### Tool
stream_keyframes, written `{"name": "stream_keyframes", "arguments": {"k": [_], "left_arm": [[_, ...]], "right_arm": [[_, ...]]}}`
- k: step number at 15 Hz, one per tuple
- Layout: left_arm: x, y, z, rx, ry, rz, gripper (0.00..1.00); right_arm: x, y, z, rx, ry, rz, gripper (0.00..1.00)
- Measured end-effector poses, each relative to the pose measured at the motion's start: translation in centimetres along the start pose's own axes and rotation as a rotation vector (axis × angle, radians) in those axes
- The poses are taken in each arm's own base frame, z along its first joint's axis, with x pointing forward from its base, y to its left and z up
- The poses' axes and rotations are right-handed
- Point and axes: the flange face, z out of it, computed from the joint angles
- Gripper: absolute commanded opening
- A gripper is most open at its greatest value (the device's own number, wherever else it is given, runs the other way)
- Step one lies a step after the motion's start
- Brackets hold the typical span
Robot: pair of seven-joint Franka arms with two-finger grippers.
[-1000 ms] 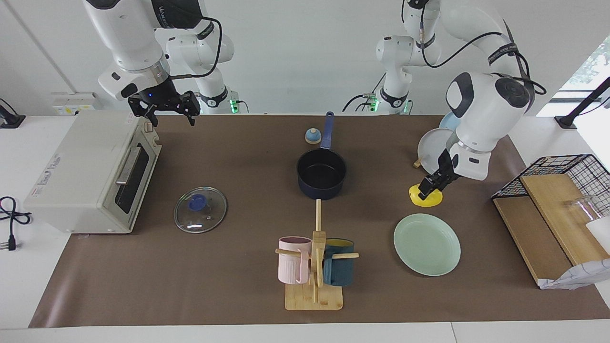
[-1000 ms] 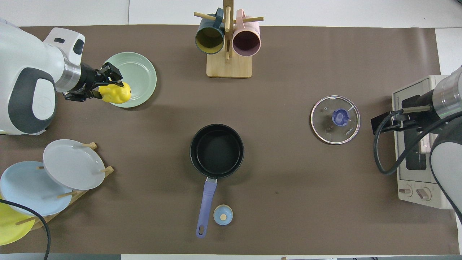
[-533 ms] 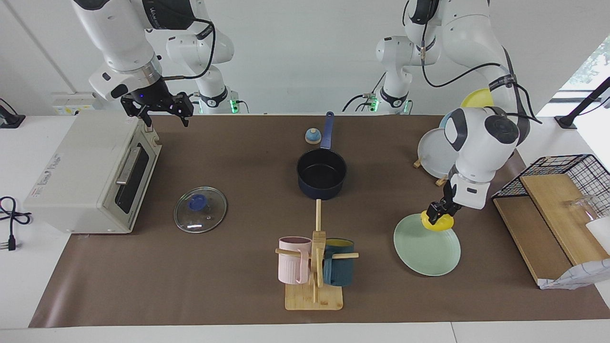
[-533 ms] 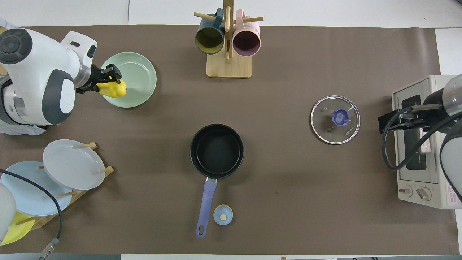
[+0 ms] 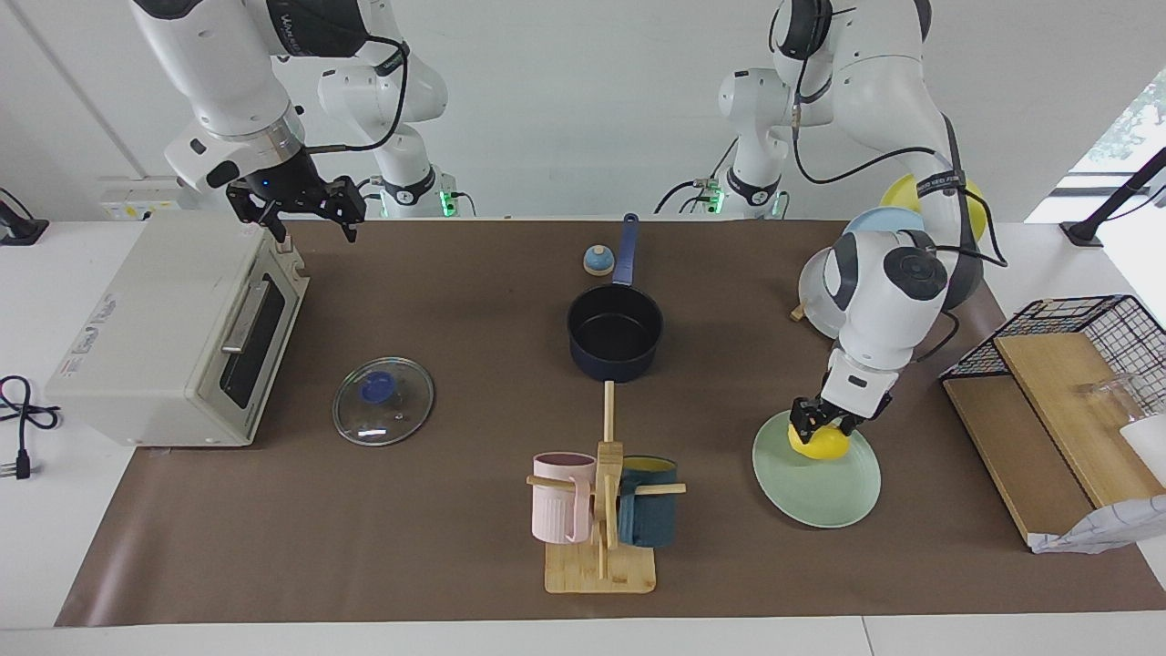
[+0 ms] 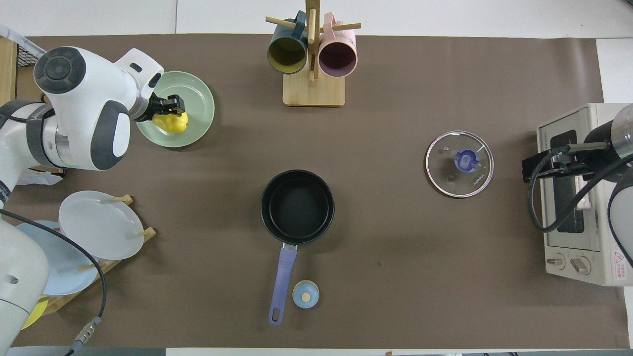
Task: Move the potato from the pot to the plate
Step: 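Lower the yellow potato onto the pale green plate with the left gripper, then open the left gripper and draw it back from the plate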
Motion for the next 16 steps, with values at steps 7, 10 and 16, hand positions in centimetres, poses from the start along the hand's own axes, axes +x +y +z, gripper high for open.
{"name": "stream_keyframes", "arguments": {"k": [7,10,16], "left_arm": [[0.2,-0.4,0.8,0.001,0.005,0.051,1.0],[0.2,-0.6,0.7,0.004,-0.001,0.052,1.0],[1.7,-4.3,-5.1,0.034,-0.113,-0.012,1.0]], "right_arm": [[0.0,1.0,0.2,0.002,-0.004,0.019,1.0],[0.1,1.6,0.3,0.004,-0.008,0.031,1.0],[0.1,1.6,0.3,0.005,-0.008,0.03,1.0]]}}
